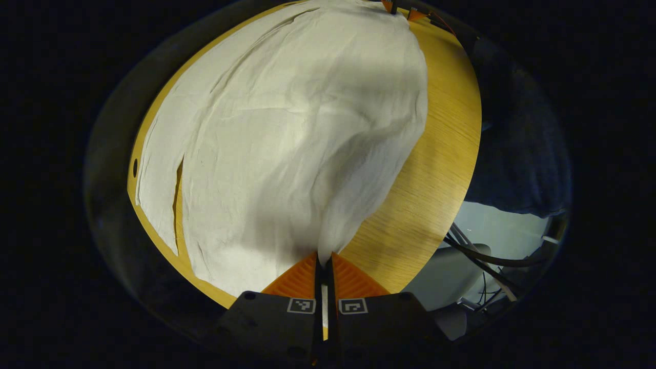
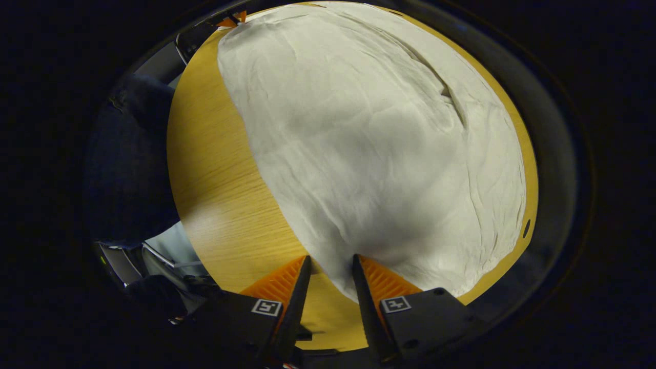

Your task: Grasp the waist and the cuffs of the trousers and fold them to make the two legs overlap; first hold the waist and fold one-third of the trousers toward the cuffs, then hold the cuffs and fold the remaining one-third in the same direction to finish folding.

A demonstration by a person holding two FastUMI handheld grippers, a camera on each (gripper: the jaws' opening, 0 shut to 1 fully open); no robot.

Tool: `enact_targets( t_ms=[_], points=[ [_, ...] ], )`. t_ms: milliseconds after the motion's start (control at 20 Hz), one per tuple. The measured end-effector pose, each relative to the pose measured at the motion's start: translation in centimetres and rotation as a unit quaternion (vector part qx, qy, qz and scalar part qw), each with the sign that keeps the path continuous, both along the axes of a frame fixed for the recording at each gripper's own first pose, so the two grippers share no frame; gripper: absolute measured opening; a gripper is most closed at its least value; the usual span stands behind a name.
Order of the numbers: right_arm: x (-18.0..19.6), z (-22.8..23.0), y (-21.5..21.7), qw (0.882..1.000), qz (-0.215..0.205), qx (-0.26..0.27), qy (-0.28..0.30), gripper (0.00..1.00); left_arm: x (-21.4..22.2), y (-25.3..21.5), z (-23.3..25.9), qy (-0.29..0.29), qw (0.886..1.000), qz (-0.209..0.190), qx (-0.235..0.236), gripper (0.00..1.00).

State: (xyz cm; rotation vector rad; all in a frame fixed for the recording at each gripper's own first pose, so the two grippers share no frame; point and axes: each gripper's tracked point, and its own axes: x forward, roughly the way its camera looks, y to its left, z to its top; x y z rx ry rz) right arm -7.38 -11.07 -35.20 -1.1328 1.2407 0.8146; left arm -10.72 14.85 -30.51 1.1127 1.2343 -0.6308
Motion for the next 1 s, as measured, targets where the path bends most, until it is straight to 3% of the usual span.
enact_targets(
  t_ms=[50,100,150,200,250,450,650,700,750,1000],
  points=[
    [0.2,-0.1,0.0,1.000,0.008,-0.003,-0.003,0.55,0.0,0.0,0.0,0.000,1.000,0.000,0.000,0.04],
    [0.3,-0.1,-0.1,1.000,0.015,-0.007,-0.009,0.39,0.0,-0.2,0.1,0.000,1.000,-0.001,0.000,0.02],
    [0.8,-0.1,-0.3,1.000,0.020,-0.009,-0.021,0.32,0.1,-0.2,0.0,0.000,1.000,-0.002,0.000,0.02],
    [0.8,0.1,-0.3,0.999,0.021,-0.010,-0.028,0.16,-0.1,0.0,0.0,0.001,1.000,-0.003,0.000,0.02],
    [0.9,0.2,-0.3,0.999,0.021,-0.014,-0.032,0.10,-0.1,0.0,-0.1,0.001,1.000,-0.003,0.000,0.02],
    [0.8,0.2,-0.4,0.999,0.009,-0.019,-0.037,0.05,-0.1,0.0,-0.1,-0.002,1.000,-0.005,-0.003,0.02],
    [1.1,0.5,-0.3,0.996,-0.056,-0.003,-0.065,0.05,0.2,0.0,0.1,-0.013,0.999,0.031,-0.022,0.00],
    [1.3,0.7,-0.1,0.994,-0.076,0.007,-0.080,0.00,0.6,0.1,0.3,-0.025,0.998,0.042,-0.028,0.00],
    [1.6,1.0,0.1,0.990,-0.099,0.020,-0.095,0.05,1.0,0.3,0.6,-0.038,0.997,0.052,-0.031,0.00],
    [3.2,3.4,1.2,0.961,-0.205,0.082,-0.169,0.05,4.6,-0.2,4.5,-0.121,0.986,0.098,-0.064,0.00]
  ],
)
